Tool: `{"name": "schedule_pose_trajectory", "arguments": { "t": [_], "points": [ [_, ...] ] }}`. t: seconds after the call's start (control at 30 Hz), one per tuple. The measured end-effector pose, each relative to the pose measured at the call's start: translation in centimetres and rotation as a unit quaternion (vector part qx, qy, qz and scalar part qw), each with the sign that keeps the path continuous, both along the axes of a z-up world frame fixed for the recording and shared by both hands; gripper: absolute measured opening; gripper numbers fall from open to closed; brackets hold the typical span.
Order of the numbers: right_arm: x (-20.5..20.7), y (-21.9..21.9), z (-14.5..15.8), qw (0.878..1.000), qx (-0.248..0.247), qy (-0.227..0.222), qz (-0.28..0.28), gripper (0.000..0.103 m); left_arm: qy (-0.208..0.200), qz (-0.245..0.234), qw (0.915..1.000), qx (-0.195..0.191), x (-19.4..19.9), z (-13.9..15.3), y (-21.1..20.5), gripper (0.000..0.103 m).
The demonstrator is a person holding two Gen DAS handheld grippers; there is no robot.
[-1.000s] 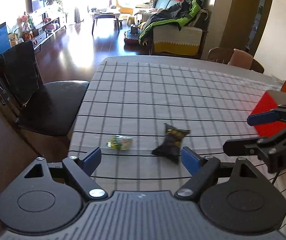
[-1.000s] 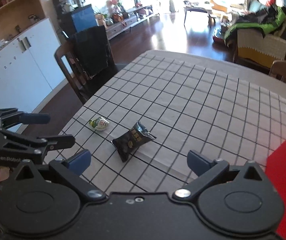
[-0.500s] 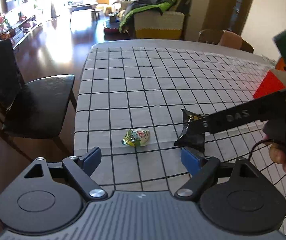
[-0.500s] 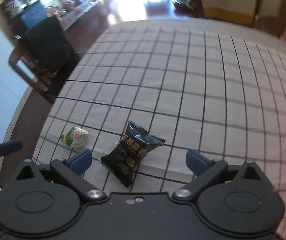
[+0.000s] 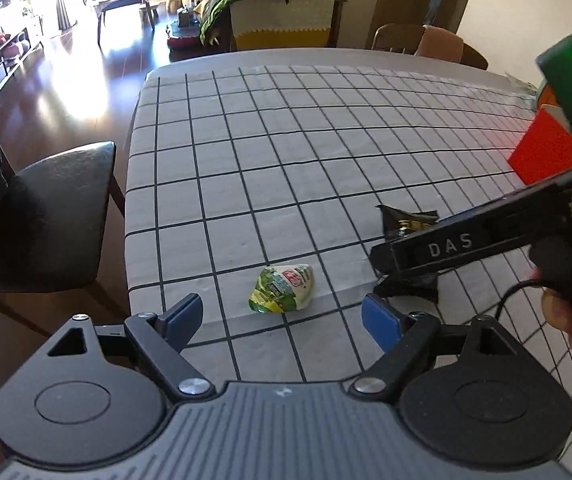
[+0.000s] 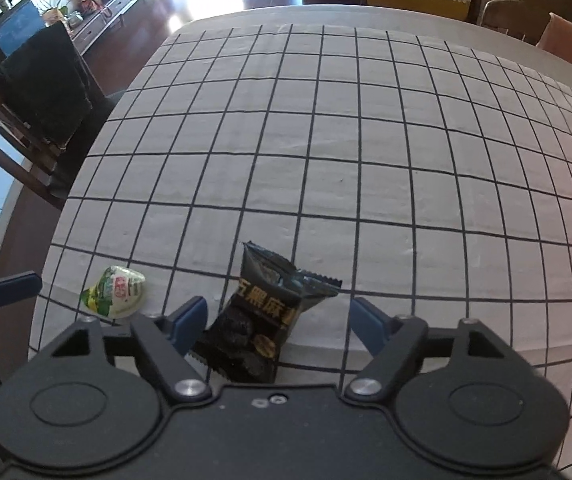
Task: Organize snacks
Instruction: 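Grasp the black snack packet with the right gripper while the left grasps the green candy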
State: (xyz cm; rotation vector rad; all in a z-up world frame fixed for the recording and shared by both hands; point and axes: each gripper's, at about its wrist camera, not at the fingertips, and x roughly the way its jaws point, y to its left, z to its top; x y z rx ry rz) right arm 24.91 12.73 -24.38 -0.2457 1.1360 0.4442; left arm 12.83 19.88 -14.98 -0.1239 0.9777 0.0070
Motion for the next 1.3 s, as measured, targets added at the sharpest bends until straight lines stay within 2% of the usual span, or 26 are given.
{"name": "schedule_pose_trajectory", "arguments": {
  "t": [0.37,0.43,0.5,0.57,0.8,1.0,1.17,1.3],
  "points": [
    [-0.1,0.6,-0.2,0.999,-0.012,-0.009,0.039,0.046,0.016,-0.003,0.9997,-0.017,2.2,-1.3,0.6,0.086],
    [-0.3,0.2,-0.1,0.999,-0.007,-0.009,0.045,0.043,0.03,-0.008,0.9995,-0.01,2.9,-1.6,0.3,0.079],
    [-0.4,-0.1,0.0,0.999,-0.002,-0.007,0.048,0.04,0.044,-0.012,0.9989,-0.006,3.5,-2.0,0.1,0.066],
    [-0.5,-0.5,0.2,0.999,0.004,-0.004,0.047,0.036,0.046,-0.015,0.9988,0.006,3.8,-2.1,-0.3,0.064],
    [-0.7,-1.6,1.0,0.999,0.013,0.003,0.047,0.034,0.045,-0.021,0.9982,0.032,4.1,-1.9,-0.8,0.038],
    [-1.2,-3.2,1.4,0.999,0.018,0.001,0.047,0.033,0.044,-0.022,0.9978,0.046,3.8,-2.0,-1.5,0.033],
    [-2.0,-4.6,2.5,0.999,0.029,0.001,0.044,0.032,0.046,-0.001,0.9984,0.031,3.3,-1.7,-1.5,0.033],
    [-2.9,-7.5,3.9,0.998,0.041,0.002,0.043,0.032,0.043,0.02,0.9987,0.017,2.6,-1.3,-1.7,0.033]
  ]
}}
